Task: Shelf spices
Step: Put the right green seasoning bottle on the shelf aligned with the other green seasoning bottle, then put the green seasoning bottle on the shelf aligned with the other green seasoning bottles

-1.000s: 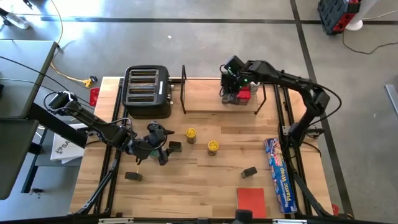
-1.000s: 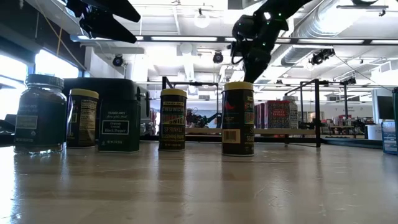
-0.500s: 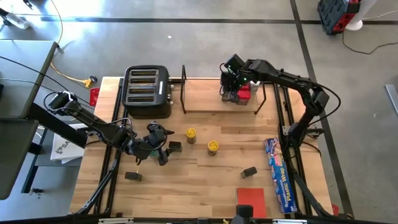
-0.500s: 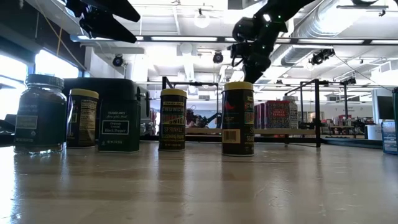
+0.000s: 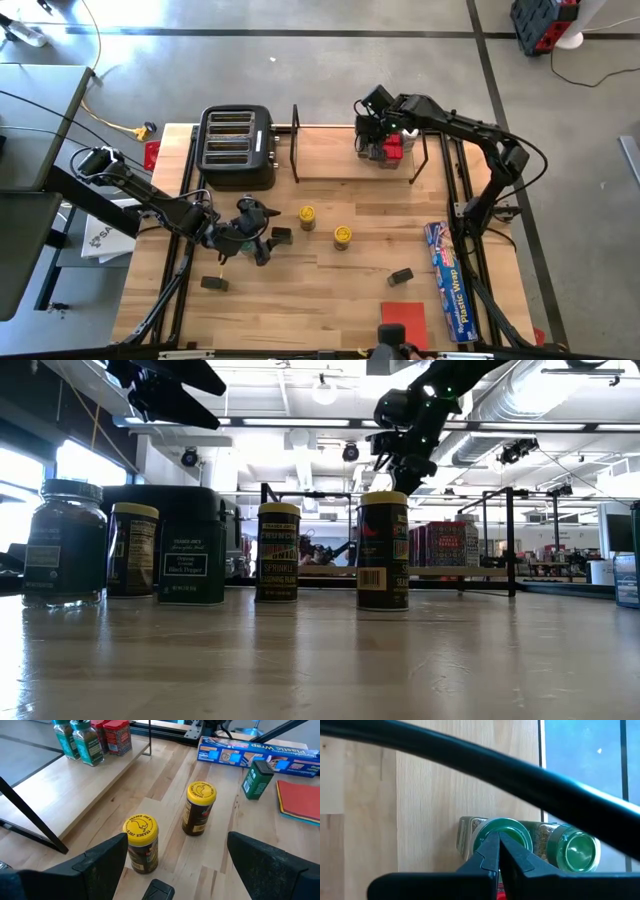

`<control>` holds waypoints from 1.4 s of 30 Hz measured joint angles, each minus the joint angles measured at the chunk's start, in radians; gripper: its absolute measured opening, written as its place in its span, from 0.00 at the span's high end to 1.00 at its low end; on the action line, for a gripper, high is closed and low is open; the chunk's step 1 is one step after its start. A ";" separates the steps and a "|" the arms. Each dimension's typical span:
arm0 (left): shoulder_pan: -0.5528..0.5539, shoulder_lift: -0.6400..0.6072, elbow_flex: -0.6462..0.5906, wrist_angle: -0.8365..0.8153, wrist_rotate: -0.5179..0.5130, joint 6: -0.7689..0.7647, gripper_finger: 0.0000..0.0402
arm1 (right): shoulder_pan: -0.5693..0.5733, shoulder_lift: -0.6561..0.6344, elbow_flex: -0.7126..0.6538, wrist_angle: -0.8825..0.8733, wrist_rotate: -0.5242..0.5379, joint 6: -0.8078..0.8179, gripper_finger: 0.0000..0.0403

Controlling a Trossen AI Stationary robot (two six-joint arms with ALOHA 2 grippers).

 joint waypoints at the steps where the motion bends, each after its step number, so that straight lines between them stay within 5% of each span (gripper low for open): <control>1: 0.000 0.000 0.000 0.000 0.000 0.000 0.16 | 0.000 0.000 0.000 0.002 0.003 -0.002 1.00; 16: 0.000 0.000 0.000 0.001 0.000 -0.001 0.16 | 0.066 -0.145 -0.004 0.009 0.022 0.050 1.00; 28: -0.001 -0.001 0.000 -0.034 -0.004 0.011 0.16 | 0.542 -0.386 -0.147 0.076 -0.011 0.407 1.00; 35: -0.019 -0.037 0.115 -0.438 0.297 -0.069 0.16 | 0.762 -0.373 -0.363 0.400 -0.009 0.591 1.00; 42: -0.032 -0.036 0.179 -0.768 0.498 -0.095 0.16 | 0.840 -0.352 -0.534 0.770 0.077 0.621 1.00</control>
